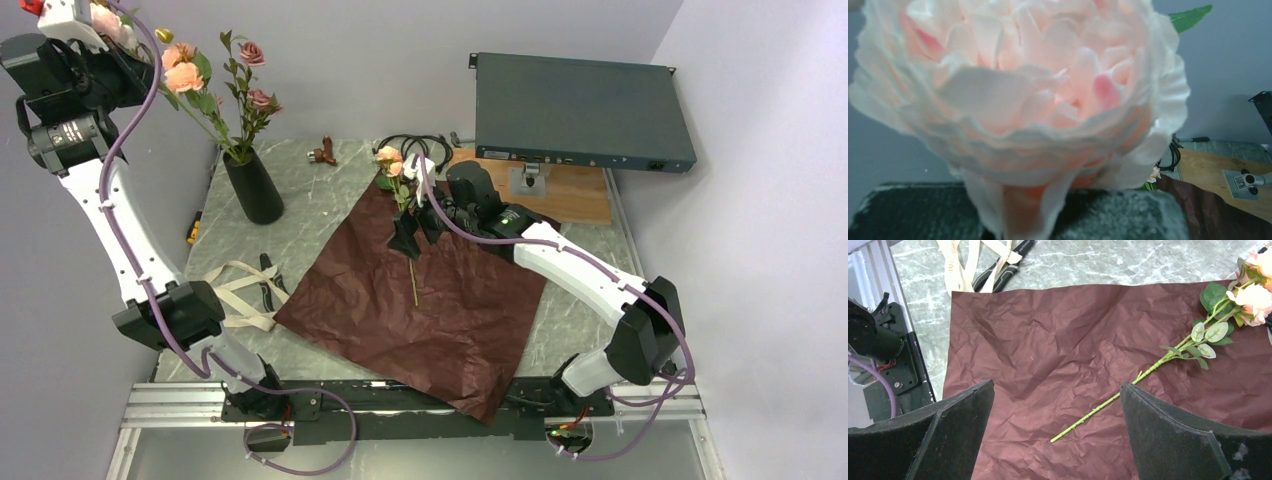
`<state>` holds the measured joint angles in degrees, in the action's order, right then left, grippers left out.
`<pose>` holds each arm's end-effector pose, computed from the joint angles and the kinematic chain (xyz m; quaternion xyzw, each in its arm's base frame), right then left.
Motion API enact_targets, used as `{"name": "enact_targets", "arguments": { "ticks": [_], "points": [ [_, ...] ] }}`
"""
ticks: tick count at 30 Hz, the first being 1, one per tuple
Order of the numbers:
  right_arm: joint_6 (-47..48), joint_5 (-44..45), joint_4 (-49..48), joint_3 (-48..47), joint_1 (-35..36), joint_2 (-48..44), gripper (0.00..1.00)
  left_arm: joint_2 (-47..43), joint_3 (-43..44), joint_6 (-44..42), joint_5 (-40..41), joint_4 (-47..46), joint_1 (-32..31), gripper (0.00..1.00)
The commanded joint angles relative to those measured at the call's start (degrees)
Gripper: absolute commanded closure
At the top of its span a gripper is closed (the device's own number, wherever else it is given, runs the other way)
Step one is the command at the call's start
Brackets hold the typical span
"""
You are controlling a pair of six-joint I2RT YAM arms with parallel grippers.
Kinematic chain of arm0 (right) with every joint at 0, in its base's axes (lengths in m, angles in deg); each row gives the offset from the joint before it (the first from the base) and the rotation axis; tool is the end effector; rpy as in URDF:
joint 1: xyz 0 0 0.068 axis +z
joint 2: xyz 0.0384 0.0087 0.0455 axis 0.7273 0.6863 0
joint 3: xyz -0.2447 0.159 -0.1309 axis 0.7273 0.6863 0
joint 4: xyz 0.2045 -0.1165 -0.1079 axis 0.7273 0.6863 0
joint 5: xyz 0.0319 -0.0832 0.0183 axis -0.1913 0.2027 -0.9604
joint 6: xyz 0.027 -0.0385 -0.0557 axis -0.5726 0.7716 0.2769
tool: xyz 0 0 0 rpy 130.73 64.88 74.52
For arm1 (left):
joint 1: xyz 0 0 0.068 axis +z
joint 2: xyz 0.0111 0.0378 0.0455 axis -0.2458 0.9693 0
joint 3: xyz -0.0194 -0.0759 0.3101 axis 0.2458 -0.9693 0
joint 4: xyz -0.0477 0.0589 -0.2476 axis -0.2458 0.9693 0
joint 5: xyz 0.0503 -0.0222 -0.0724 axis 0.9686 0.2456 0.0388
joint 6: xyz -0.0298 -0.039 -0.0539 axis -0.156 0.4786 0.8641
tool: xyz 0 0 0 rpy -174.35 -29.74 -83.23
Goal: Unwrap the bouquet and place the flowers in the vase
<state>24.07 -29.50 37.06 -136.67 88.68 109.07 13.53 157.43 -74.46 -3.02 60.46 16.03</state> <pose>0.2482 0.2555 0.3768 -0.4133 0.7269 0.3348 0.4344 0.3208 0.1488 0.5956 -0.0608 0.7266 -0.0925 0.6781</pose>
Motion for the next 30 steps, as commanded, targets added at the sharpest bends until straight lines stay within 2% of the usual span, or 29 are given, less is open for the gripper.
{"name": "enact_targets", "arguments": {
  "ticks": [1,17,30],
  "points": [
    [1.09,0.17,-0.65,-2.68,-0.44,-0.02,0.0,0.35,-2.11,-1.19,-1.38,-4.03,-0.76,1.0],
    [0.69,0.75,0.65,-4.25,-0.71,2.58,0.0,3.97,-7.98,-7.62,-1.26,-2.09,-3.81,1.0],
    [1.0,2.52,3.21,-5.92,-1.39,5.17,0.0,6.39,-14.47,-8.87,-2.54,-3.66,-5.35,1.0]
  ]
}}
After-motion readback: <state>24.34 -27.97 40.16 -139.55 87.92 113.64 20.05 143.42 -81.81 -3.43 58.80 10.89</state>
